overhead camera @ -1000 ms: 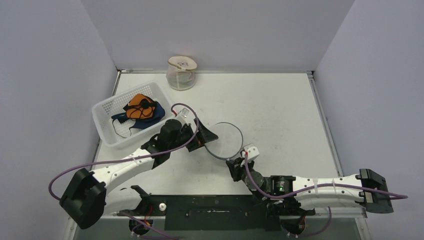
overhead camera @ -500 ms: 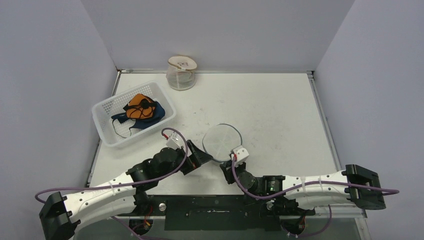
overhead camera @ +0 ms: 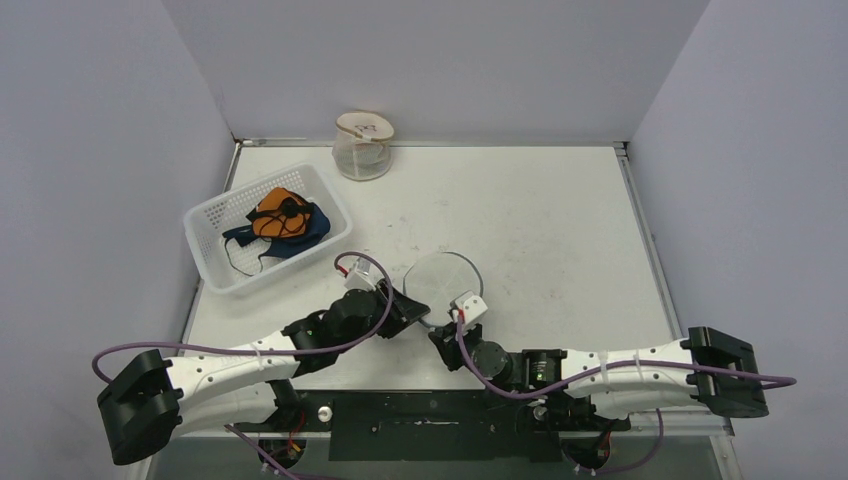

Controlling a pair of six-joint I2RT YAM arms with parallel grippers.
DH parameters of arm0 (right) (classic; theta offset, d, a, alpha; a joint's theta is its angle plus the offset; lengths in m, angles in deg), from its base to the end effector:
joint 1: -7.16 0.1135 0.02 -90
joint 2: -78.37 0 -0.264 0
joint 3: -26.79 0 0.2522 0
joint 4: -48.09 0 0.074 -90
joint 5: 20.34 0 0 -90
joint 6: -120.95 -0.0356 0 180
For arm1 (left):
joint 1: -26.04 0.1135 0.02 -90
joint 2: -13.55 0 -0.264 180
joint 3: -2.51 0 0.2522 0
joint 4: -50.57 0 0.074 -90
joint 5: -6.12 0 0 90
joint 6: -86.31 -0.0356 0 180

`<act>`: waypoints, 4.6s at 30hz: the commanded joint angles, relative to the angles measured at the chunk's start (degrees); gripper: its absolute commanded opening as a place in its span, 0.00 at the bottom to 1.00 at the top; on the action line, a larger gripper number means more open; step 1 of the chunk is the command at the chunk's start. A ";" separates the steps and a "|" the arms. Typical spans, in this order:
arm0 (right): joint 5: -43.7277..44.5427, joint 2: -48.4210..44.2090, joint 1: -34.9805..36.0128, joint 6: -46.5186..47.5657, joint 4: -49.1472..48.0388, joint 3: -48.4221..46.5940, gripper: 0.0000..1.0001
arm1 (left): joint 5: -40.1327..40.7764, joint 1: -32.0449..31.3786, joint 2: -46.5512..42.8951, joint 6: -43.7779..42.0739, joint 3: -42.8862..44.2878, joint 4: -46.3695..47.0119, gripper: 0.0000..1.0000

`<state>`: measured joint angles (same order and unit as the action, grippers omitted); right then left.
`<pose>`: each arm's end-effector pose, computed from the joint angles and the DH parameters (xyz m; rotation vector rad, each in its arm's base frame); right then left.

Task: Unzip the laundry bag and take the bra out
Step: Unzip the laundry bag at the center of the board.

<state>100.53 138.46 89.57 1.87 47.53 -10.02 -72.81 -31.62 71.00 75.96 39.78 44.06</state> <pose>0.0467 0.2122 0.2023 -0.5563 1.9080 0.7713 0.1192 -0.1755 0.2001 -0.5704 2.2192 -1.2327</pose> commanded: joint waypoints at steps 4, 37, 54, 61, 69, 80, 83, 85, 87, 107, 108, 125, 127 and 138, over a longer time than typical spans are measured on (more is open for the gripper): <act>-0.36 -2.70 0.56 -0.13 -1.88 -0.42 0.05 | 3.25 -0.01 -0.37 -1.22 3.91 3.43 0.10; 6.66 -8.69 0.73 -1.27 8.36 0.88 0.05 | -27.71 16.53 10.84 -23.44 12.85 2.95 0.00; 5.87 -6.81 1.04 -0.45 5.32 -0.63 0.05 | -23.10 16.07 2.79 -21.67 9.83 -5.77 0.94; 4.25 -3.67 1.17 0.74 2.71 -1.96 0.05 | -13.44 12.70 -10.84 -20.17 4.97 -18.98 0.97; 1.92 0.92 1.27 1.98 0.00 -3.67 0.05 | -6.27 3.83 -14.11 -10.87 -1.57 -6.47 0.91; 0.19 1.55 1.34 1.86 -0.78 -3.71 0.05 | -5.47 2.77 -2.53 -6.64 0.48 7.43 0.65; 0.28 1.16 1.47 1.72 -0.33 -3.63 0.05 | -5.88 2.66 0.07 -5.46 0.32 9.22 0.60; 0.41 0.95 1.44 1.53 -0.09 -3.46 0.05 | -5.73 2.66 0.94 -4.46 -0.64 10.89 0.54; 0.56 0.72 1.44 1.31 0.23 -3.26 0.05 | -5.39 2.70 1.08 -3.74 -1.44 12.20 0.46; 7.84 -8.39 1.35 0.63 13.85 -3.00 0.05 | -2.39 4.86 -3.92 -9.17 1.62 3.39 0.00; 8.67 -9.06 1.28 -0.08 14.90 -2.98 0.05 | -3.21 5.64 -4.27 -9.48 1.67 3.37 0.00; 10.97 -12.89 0.73 -2.36 14.80 1.56 0.05 | -26.05 16.59 10.38 -19.69 10.35 7.28 0.00; 10.49 -12.37 0.73 -2.57 13.11 1.58 0.05 | -26.10 16.54 9.93 -19.31 9.59 7.58 0.06; 8.60 -9.24 0.82 -1.58 10.64 -0.55 0.05 | -20.70 14.80 -6.49 -17.22 5.68 -8.96 0.93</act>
<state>109.42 128.34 90.45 0.10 61.21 -8.49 -96.37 -15.58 71.59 57.45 47.30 42.02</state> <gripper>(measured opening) 0.060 0.873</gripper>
